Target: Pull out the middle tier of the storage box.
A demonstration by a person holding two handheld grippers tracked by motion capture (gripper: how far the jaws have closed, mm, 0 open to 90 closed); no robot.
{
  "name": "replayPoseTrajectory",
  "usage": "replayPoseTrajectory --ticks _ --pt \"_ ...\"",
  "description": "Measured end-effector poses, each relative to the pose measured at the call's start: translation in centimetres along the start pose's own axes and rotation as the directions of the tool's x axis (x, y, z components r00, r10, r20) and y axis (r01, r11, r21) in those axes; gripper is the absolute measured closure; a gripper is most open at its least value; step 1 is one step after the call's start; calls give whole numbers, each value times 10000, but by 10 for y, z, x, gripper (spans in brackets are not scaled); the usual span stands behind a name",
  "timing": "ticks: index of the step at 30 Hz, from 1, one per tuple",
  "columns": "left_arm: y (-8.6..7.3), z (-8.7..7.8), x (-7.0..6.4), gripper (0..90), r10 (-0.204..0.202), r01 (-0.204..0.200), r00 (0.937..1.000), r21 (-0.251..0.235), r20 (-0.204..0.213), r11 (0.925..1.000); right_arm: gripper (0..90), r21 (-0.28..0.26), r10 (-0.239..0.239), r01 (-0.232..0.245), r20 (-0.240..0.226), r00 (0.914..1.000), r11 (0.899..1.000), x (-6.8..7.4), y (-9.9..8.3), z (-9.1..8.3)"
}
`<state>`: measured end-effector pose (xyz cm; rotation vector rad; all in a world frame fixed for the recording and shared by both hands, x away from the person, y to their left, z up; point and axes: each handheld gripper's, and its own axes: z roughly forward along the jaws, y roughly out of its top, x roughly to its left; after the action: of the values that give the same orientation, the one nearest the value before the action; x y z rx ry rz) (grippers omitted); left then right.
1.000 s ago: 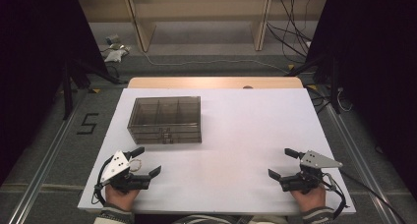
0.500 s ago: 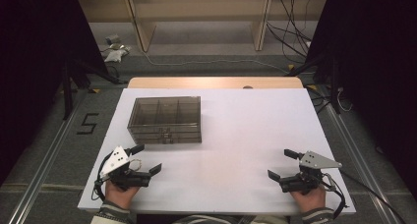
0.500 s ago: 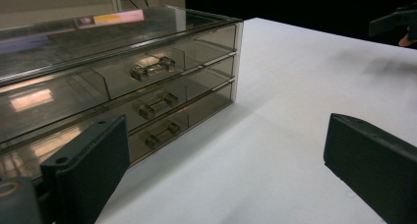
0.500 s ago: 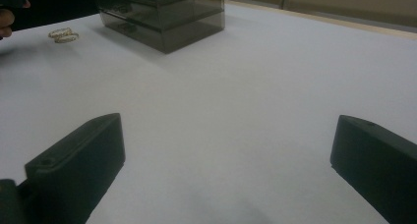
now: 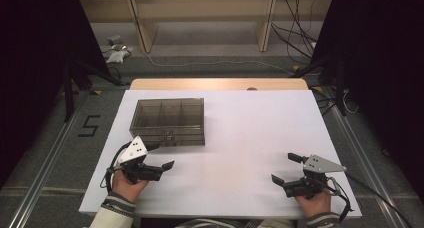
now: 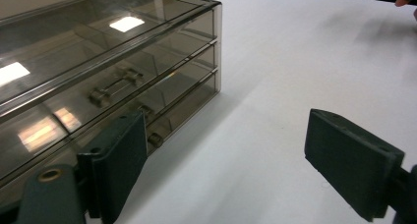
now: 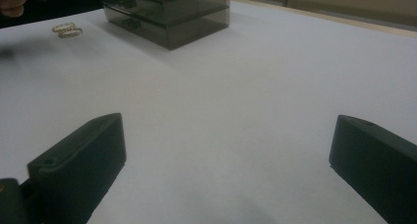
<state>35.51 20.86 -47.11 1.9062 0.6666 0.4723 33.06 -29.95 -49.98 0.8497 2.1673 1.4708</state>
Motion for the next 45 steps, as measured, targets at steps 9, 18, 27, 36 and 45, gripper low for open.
replayPoseTrajectory --ticks 9,18,27,36,45 --pt "2 8 3 161 93 -97 9992 101 392 9999 20 59 -109 110 -17 9999 9999 1 0 1" --pt "8 11 2 160 738 -757 9959 344 526 9965 20 91 -114 114 -18 9999 9999 1 0 2" --pt "10 7 0 156 990 -1008 9935 308 561 9944 20 110 -159 159 3 9999 9998 2 0 2" --pt "13 7 -6 167 1409 -1422 9897 584 249 9881 21 127 -294 294 13 9996 9995 3 0 2" --pt "17 2 -13 200 2739 -2698 9603 738 -527 9601 22 80 -345 345 0 9994 9994 4 0 2"
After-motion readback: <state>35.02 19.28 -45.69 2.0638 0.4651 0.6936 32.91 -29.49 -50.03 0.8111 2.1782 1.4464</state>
